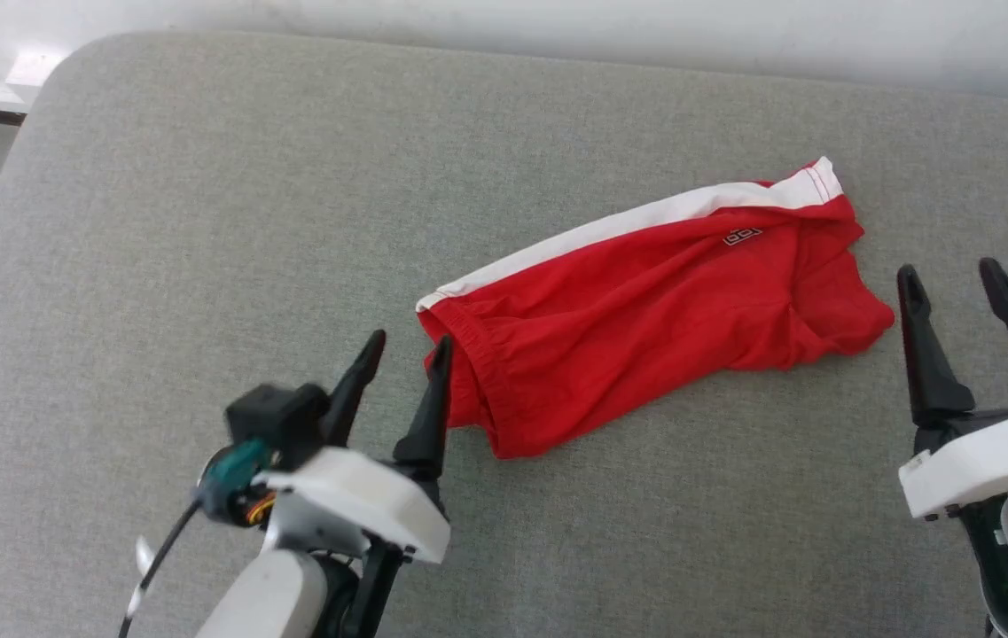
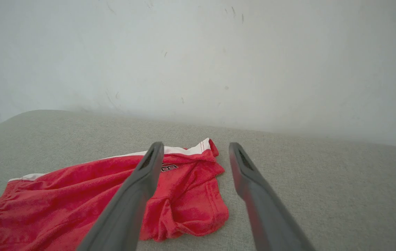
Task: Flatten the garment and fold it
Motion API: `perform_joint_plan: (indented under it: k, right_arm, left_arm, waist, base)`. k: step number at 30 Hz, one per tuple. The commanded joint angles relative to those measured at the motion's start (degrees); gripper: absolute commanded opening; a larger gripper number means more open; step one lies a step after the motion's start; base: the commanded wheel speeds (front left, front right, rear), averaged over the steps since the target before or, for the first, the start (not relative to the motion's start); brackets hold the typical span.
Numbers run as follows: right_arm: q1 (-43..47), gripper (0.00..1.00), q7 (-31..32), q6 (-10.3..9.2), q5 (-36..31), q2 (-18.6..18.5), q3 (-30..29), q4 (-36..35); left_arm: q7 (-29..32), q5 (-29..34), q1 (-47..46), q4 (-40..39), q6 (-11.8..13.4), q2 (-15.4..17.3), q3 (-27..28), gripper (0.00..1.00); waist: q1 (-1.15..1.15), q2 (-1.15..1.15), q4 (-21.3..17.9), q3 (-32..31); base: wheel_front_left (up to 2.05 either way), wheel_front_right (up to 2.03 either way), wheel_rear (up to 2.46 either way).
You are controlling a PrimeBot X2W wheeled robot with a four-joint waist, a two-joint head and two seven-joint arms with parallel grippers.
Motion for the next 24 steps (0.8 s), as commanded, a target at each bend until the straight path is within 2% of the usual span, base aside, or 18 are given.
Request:
perform_joint_plan:
  k: [1, 6, 11, 20, 23, 24]
  right_arm:
    - [-0.32, 1.0, 0.27, -0.05, -0.47, 0.21, 0.26, -0.23]
    - [-0.94, 1.0, 0.81, -0.05, -0.89, 0.3, 1.15, -0.2]
    - [-1.36, 1.0, 1.0, -0.05, -1.01, 0.27, 1.6, 0.02]
    - [-2.18, 1.0, 0.95, -0.05, -0.97, -0.14, 2.34, 0.75]
    - [-2.67, 1.0, 0.88, -0.05, -0.91, -0.32, 2.76, 1.14]
    - [-2.83, 1.0, 0.88, -0.05, -0.9, -0.38, 2.9, 1.26]
  left_arm:
    - [1.94, -0.97, -1.71, 0.64, -0.02, -0.42, -0.19, 1.0]
    - [10.84, -3.42, -4.96, 2.84, 0.82, -0.93, -1.37, 1.0]
    - [17.1, -2.74, -6.51, 4.04, 1.24, 0.55, -3.57, 1.0]
    - [24.16, -5.72, -6.08, 6.52, 2.05, 0.74, -4.38, 1.0]
    - [24.8, -6.75, -6.23, 7.16, 1.92, 0.26, -4.29, 1.0]
    - [24.62, -6.99, -6.34, 7.32, 1.74, 0.1, -4.22, 0.16]
  waist:
    - [0.0, 0.0, -0.27, 0.61]
    - [0.0, 0.0, -0.88, 2.16]
    - [0.0, 0.0, -1.65, 3.52]
    - [0.0, 0.0, -2.41, 5.1]
    - [0.0, 0.0, -2.48, 5.44]
    - [0.0, 0.0, -2.47, 5.51]
  base:
    - [0.0, 0.0, 0.0]
    - [0.0, 0.0, 0.0]
    - [0.0, 0.0, 0.0]
    - [0.0, 0.0, 0.0]
    - [0.0, 0.0, 0.0]
    - [0.0, 0.0, 0.0]
